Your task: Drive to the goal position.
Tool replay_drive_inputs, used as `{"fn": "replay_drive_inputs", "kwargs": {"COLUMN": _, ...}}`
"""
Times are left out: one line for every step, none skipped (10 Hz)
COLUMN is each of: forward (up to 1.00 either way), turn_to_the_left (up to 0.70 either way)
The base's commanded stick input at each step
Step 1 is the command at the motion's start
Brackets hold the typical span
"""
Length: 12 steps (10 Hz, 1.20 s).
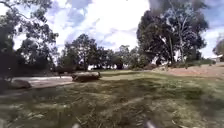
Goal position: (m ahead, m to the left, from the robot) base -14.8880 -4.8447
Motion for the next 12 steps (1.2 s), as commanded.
{"fn": "replay_drive_inputs", "kwargs": {"forward": 0.00, "turn_to_the_left": -0.70}}
{"fn": "replay_drive_inputs", "kwargs": {"forward": 0.00, "turn_to_the_left": -0.70}}
{"fn": "replay_drive_inputs", "kwargs": {"forward": 0.00, "turn_to_the_left": -0.70}}
{"fn": "replay_drive_inputs", "kwargs": {"forward": 0.00, "turn_to_the_left": -0.70}}
{"fn": "replay_drive_inputs", "kwargs": {"forward": 0.00, "turn_to_the_left": -0.70}}
{"fn": "replay_drive_inputs", "kwargs": {"forward": 0.00, "turn_to_the_left": -0.70}}
{"fn": "replay_drive_inputs", "kwargs": {"forward": 0.00, "turn_to_the_left": -0.70}}
{"fn": "replay_drive_inputs", "kwargs": {"forward": 0.00, "turn_to_the_left": -0.70}}
{"fn": "replay_drive_inputs", "kwargs": {"forward": 0.00, "turn_to_the_left": -0.70}}
{"fn": "replay_drive_inputs", "kwargs": {"forward": 0.00, "turn_to_the_left": -0.70}}
{"fn": "replay_drive_inputs", "kwargs": {"forward": 0.00, "turn_to_the_left": -0.70}}
{"fn": "replay_drive_inputs", "kwargs": {"forward": 0.00, "turn_to_the_left": -0.70}}
